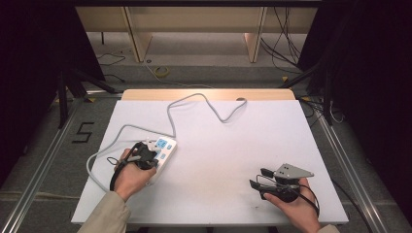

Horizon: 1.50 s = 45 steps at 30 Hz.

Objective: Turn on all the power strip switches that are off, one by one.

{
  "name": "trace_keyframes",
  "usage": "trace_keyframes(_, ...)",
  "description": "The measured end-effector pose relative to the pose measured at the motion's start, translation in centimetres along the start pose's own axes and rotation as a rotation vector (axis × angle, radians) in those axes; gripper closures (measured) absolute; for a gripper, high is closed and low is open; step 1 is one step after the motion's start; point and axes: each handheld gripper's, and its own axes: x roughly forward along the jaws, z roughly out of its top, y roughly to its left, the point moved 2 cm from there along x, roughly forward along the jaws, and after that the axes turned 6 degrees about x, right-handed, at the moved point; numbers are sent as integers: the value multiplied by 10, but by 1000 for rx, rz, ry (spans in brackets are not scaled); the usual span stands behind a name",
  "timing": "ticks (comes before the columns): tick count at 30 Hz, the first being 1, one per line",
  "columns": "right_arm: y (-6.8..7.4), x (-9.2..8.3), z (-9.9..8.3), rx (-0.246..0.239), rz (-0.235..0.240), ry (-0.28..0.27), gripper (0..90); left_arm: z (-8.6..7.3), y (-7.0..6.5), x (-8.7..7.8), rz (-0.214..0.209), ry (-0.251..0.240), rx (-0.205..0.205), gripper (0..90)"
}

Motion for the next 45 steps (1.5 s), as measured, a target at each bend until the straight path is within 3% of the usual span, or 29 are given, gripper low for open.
trace_keyframes(12, 0, -1, 0, 1, 2, -1, 380, 0, -2, 1, -12, -10, 4, 900)
trace_keyframes(23, 1, 0, 0, -1, 3, 0, 380, -2, -6, 2, 10, -12, 27, 900)
trace_keyframes(25, 1, 0, 0, -2, 3, -1, 380, -3, -2, 2, -11, -26, 1, 900)
trace_keyframes(31, 0, 0, 1, 4, 4, -5, 382, -3, 1, 0, -35, -34, -15, 900)
trace_keyframes(45, 0, 0, 0, -2, 6, -1, 382, -2, 2, -2, -27, -46, -20, 900)
